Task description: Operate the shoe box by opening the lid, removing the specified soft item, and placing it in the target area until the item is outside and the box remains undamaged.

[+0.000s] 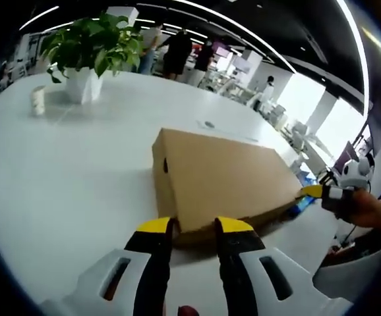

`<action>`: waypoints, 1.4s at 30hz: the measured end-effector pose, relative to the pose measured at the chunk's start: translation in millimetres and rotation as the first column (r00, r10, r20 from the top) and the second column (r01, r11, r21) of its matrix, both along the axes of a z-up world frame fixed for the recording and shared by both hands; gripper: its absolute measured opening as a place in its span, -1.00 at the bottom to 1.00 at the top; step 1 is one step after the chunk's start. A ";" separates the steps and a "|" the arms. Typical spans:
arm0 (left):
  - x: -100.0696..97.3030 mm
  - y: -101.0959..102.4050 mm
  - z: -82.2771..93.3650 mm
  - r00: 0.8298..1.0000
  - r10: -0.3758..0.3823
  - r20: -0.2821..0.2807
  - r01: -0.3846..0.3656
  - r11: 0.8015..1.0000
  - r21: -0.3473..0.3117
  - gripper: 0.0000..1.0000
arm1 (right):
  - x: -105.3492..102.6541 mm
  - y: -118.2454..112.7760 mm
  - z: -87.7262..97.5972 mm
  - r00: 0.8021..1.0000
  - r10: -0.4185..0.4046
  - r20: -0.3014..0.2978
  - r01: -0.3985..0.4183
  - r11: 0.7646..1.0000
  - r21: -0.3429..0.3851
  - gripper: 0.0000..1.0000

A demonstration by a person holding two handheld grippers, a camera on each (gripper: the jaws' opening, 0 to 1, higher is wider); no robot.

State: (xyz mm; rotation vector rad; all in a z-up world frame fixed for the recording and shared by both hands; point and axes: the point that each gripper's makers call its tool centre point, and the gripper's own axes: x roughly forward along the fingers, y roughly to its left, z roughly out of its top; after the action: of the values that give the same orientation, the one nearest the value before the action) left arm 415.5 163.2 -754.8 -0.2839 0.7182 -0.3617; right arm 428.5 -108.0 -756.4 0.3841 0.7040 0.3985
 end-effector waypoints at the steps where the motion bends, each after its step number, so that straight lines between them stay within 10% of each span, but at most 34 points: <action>1: -1.4 1.8 2.7 1.000 0.001 0.005 -0.001 1.000 -0.002 -0.41 | -0.6 -3.2 1.0 1.000 -0.004 0.007 0.004 1.000 0.000 -0.55; 20: -41.5 12.0 26.0 0.998 0.002 0.070 -0.005 0.999 0.043 -0.31 | -46.4 -85.2 39.2 0.981 -0.068 0.179 0.092 0.988 -0.128 -0.19; 42: -62.0 -22.1 34.2 0.995 -0.016 0.103 0.012 0.999 0.042 -0.29 | -58.7 -83.7 57.7 0.963 -0.055 0.263 0.118 0.966 -0.231 -0.11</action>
State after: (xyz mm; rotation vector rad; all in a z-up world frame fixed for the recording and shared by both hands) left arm 353.5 141.0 -720.6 -0.2198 0.6254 -0.3720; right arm 369.9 -191.7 -698.7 0.1247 0.4756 0.2666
